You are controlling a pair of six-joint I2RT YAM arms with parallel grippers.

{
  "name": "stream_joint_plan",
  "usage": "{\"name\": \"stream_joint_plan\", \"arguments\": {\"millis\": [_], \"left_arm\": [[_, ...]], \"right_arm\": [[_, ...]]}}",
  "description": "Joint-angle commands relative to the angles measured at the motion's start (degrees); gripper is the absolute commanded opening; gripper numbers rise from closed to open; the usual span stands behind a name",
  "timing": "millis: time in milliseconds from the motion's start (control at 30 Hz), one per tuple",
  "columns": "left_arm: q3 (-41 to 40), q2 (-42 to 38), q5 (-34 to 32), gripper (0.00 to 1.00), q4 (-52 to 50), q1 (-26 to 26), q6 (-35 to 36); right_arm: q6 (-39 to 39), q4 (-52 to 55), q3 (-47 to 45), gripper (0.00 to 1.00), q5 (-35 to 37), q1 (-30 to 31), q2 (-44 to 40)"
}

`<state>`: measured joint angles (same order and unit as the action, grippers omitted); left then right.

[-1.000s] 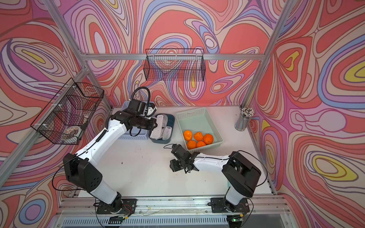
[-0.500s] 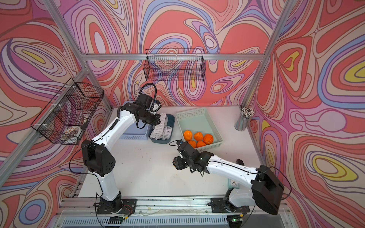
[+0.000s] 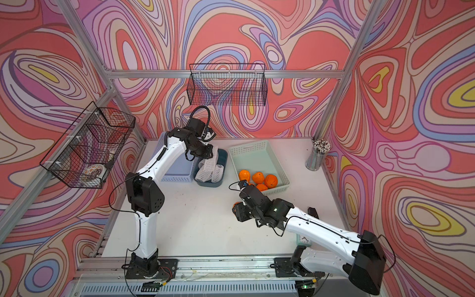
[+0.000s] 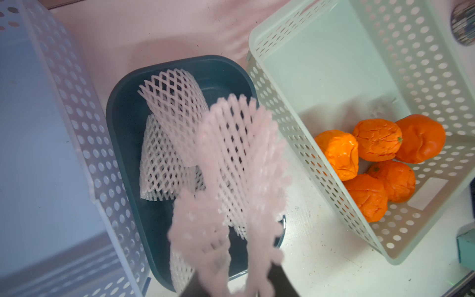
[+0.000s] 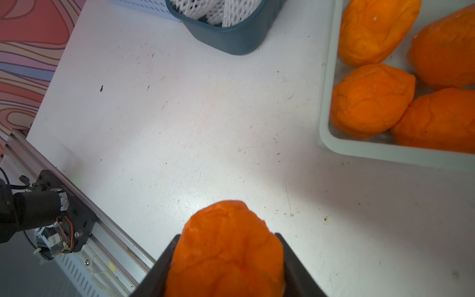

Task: Remove foam nets from oranges
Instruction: Place the foam net into the storage box.

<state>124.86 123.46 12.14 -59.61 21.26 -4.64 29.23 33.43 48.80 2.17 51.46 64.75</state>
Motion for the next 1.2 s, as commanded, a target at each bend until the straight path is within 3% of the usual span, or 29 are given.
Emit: {"name": "stream_joint_plan", "arguments": {"millis": [0, 167, 400, 433, 533, 567, 1167], "left_arm": [[2.1, 2.4, -1.8, 0.46, -4.4, -0.4, 1.0], [0.7, 0.1, 0.2, 0.56, -1.4, -0.5, 0.3], [0.3, -3.2, -2.1, 0.66, -0.2, -0.7, -0.4], [0.0, -3.6, -2.4, 0.76, -0.2, -0.8, -0.5], [-1.4, -4.9, -2.1, 0.9, 1.2, -1.0, -0.8], [-1.6, -5.1, -2.1, 1.0, 1.4, -1.0, -0.9], [-6.7, -4.8, 1.3, 1.0, 1.8, -1.2, -2.5]], "right_arm": [[-0.1, 1.8, 1.2, 0.5, 2.8, 0.1, -0.4], [-1.6, 1.7, 2.7, 0.51, 3.3, -1.5, -0.2], [-3.5, -0.4, 2.3, 0.51, -2.2, -8.3, 1.2], [-3.9, -0.4, 2.3, 0.51, -2.5, -8.9, 1.4], [-4.7, -0.9, 2.3, 0.51, -3.9, -10.8, 2.2], [-4.8, -1.0, 2.3, 0.51, -4.5, -11.2, 2.4], [-5.3, -3.6, 0.7, 0.51, -7.0, -13.0, 4.7]]}}
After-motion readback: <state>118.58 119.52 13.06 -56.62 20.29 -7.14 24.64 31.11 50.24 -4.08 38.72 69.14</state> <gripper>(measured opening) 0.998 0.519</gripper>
